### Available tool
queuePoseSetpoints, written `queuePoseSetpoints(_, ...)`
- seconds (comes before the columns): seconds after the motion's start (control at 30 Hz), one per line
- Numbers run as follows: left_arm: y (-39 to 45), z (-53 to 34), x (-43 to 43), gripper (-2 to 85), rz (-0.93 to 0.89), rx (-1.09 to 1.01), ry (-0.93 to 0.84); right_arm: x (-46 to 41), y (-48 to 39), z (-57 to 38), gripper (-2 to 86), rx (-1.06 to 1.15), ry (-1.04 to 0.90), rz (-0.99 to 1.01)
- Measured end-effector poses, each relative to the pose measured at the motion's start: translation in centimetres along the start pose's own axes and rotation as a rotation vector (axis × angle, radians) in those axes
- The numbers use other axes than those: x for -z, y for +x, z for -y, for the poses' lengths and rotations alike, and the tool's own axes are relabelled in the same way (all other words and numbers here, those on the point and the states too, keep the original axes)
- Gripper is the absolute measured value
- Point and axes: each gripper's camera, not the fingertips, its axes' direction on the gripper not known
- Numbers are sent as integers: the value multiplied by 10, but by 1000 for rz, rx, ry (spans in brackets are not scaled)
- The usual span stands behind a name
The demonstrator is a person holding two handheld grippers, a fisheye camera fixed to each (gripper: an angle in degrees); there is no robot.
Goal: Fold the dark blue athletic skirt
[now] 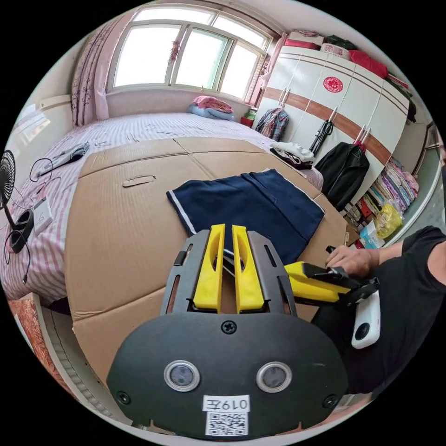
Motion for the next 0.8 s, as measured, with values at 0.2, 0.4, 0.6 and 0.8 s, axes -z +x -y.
queuePoseSetpoints(0.2, 18, -86, -35, 13, 4, 75, 7, 7, 21, -36, 59, -189, 76, 281)
queuePoseSetpoints(0.4, 55, -166, -56, 24, -56, -5, 37, 4, -3, -44, 52, -149, 29, 233)
queuePoseSetpoints(0.6, 174, -244, -134, 51, 264, -423, -151, -8, -17, -83, 77, -139, -56, 298)
queuePoseSetpoints(0.8, 229, -298, -202, 59, 352, -644, -194, -11, -39, -105, 76, -109, -115, 298)
